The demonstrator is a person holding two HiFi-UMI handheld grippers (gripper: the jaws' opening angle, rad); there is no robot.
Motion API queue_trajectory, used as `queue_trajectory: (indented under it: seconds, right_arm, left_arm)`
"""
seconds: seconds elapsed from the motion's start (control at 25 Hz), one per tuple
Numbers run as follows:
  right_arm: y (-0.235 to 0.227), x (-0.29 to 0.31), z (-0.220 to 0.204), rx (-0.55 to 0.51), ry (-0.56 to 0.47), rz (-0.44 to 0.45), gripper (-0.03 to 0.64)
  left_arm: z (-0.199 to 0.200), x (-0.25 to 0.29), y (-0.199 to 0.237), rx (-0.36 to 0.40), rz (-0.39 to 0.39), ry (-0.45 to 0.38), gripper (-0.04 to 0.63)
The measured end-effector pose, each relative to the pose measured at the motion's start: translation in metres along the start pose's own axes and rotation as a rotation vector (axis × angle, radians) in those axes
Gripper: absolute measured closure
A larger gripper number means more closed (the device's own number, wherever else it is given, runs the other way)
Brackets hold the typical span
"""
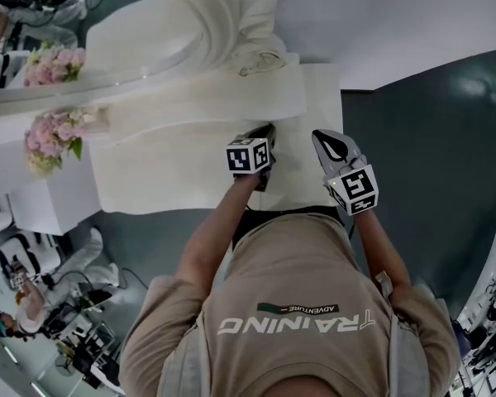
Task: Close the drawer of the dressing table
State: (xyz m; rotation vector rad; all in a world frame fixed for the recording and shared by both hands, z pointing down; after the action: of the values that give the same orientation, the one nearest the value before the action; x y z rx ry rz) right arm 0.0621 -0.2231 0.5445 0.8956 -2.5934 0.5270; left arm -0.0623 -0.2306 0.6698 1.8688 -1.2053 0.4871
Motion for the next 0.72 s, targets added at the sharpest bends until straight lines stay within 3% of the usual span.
queue_trajectory:
  seconds: [0.32, 0.72]
  right_arm:
    - [0.003, -0.004, 0.0, -0.002, 0.001, -0.009, 0.615]
    - [0.017, -0.005, 0.0, -0.009, -0.006, -0.007, 0.614]
  left_arm:
    - [0.003, 0.002, 0.001, -0.004, -0.003, -0.003, 0.578]
    - [0.002, -0.025, -0.014, 0.108, -0.002, -0.037, 0.578]
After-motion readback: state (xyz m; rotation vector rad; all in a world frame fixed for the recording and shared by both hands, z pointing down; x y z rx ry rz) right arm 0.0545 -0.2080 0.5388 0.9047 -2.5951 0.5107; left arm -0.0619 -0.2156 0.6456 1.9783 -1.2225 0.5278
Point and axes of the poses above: the fingertips, and each gripper's own axes: x forward along the fingers, y to its left, z out of its top, the point moved 2 cm from there along -x, backward along the fingers, and after that the axes turned 6 degrees about x, right-handed, at the moved point
